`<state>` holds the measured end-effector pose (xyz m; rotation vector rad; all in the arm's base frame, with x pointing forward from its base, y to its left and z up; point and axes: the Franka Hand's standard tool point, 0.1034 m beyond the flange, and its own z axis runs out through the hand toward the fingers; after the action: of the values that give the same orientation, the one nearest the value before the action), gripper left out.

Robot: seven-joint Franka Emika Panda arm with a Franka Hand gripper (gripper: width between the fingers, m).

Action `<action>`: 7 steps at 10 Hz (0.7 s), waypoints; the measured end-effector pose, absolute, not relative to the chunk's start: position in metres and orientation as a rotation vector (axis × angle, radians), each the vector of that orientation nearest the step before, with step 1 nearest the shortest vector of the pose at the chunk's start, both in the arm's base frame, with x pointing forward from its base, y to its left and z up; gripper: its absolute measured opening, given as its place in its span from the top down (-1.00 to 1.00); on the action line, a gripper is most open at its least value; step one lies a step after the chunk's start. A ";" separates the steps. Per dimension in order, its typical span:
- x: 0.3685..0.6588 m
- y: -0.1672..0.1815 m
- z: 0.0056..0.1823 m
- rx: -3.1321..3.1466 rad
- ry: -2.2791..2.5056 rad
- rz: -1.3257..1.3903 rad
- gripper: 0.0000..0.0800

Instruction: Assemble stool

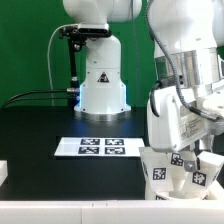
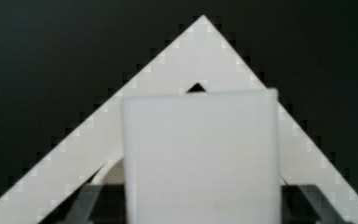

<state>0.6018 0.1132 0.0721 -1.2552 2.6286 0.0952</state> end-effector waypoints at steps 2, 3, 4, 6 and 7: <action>0.601 0.114 0.072 -1.352 2.590 0.093 -0.12; 0.598 0.117 0.072 -1.444 2.559 0.114 -0.43; 0.598 0.121 0.075 -1.493 2.537 0.134 -0.43; 0.599 0.124 0.092 -1.767 2.329 0.136 -0.61; 0.601 0.124 0.101 -1.961 2.161 0.118 -0.61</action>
Offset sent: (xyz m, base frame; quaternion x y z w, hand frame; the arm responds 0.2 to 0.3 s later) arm -0.0045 0.0113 0.0101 -0.0655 0.0188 -0.1273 0.9895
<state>0.6010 0.1235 0.1006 -1.9606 2.1610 0.1181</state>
